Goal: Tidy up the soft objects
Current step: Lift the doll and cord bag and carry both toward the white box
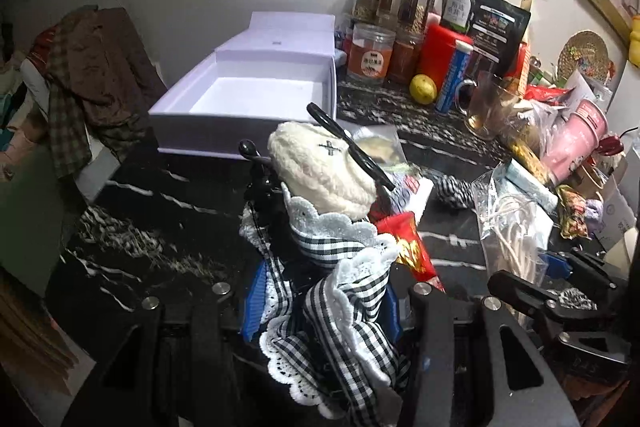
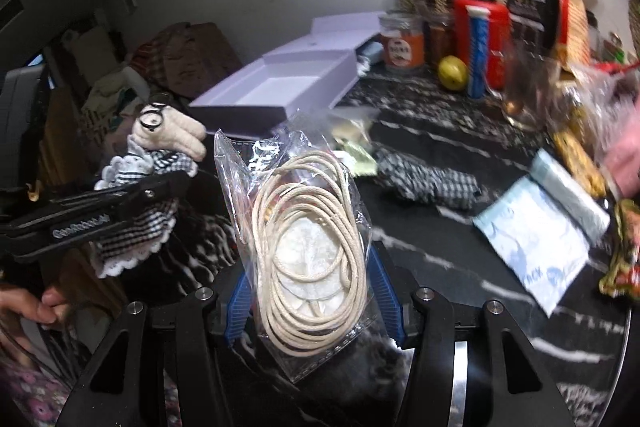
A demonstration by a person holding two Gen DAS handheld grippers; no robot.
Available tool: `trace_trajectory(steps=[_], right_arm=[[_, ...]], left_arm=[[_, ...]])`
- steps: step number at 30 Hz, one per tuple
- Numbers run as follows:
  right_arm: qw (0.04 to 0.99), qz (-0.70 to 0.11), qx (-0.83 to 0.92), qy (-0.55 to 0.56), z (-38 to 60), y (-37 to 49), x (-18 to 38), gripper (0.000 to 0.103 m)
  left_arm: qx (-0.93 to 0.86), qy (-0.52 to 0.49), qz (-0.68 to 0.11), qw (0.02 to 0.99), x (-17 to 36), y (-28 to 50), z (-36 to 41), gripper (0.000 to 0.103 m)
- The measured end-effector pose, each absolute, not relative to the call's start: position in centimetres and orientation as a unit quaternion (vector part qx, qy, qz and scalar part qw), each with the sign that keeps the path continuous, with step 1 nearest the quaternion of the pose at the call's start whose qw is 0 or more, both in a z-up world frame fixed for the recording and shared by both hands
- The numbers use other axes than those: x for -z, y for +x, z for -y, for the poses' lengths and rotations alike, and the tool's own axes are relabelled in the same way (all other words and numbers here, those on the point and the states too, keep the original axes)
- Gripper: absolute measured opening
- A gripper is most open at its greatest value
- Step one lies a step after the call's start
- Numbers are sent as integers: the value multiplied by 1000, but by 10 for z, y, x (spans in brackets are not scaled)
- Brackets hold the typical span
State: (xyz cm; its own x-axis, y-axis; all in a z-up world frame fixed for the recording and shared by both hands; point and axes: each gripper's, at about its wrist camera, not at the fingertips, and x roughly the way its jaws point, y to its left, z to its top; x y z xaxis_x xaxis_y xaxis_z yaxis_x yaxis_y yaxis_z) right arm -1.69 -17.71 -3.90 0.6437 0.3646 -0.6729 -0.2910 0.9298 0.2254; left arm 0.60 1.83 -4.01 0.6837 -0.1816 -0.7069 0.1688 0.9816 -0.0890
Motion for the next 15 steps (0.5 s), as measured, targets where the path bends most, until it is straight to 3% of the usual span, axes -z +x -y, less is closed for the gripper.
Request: trace_trajectory(steps=[15], right_arm=[[916, -349, -197, 5, 153, 41, -2, 54]], left_arm=[[122, -41, -348, 929, 3, 72, -26, 46]])
